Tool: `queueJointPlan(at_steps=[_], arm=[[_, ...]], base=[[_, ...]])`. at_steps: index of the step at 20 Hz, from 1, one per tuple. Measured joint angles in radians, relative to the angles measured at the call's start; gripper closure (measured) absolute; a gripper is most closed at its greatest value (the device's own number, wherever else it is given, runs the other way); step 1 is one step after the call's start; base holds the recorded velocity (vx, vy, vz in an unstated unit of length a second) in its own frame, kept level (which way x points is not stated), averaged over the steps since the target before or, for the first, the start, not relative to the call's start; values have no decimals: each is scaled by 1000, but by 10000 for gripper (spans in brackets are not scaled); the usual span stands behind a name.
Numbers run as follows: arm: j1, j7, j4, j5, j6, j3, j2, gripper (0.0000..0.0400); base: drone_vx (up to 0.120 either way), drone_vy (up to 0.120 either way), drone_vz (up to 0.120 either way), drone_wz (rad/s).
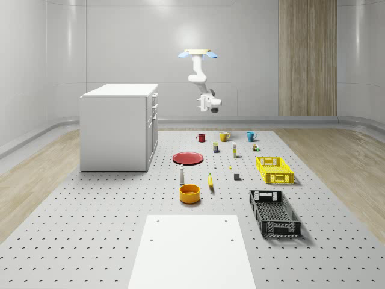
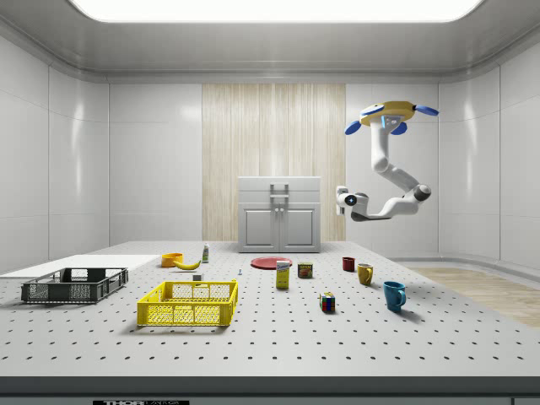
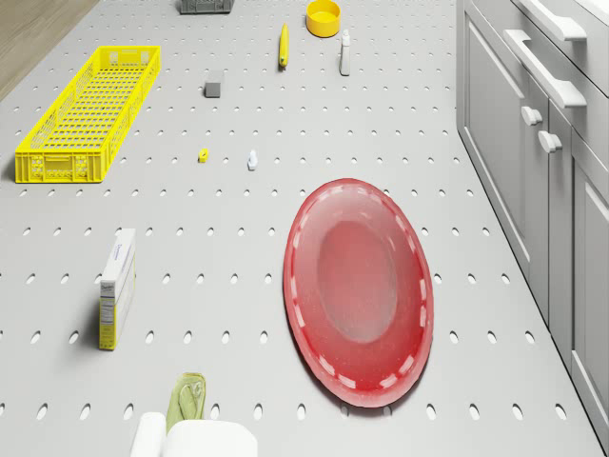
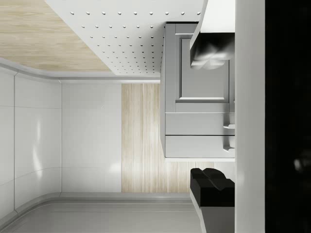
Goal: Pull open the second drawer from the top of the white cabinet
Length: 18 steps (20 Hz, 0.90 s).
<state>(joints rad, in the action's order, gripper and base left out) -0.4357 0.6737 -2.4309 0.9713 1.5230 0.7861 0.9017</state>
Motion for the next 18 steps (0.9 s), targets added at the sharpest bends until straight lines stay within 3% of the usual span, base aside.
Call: queueJointPlan(at_steps=[18], arm=[[-88,46,-10,-56,77,38,77,100]], base=[[120,-120,0,0]])
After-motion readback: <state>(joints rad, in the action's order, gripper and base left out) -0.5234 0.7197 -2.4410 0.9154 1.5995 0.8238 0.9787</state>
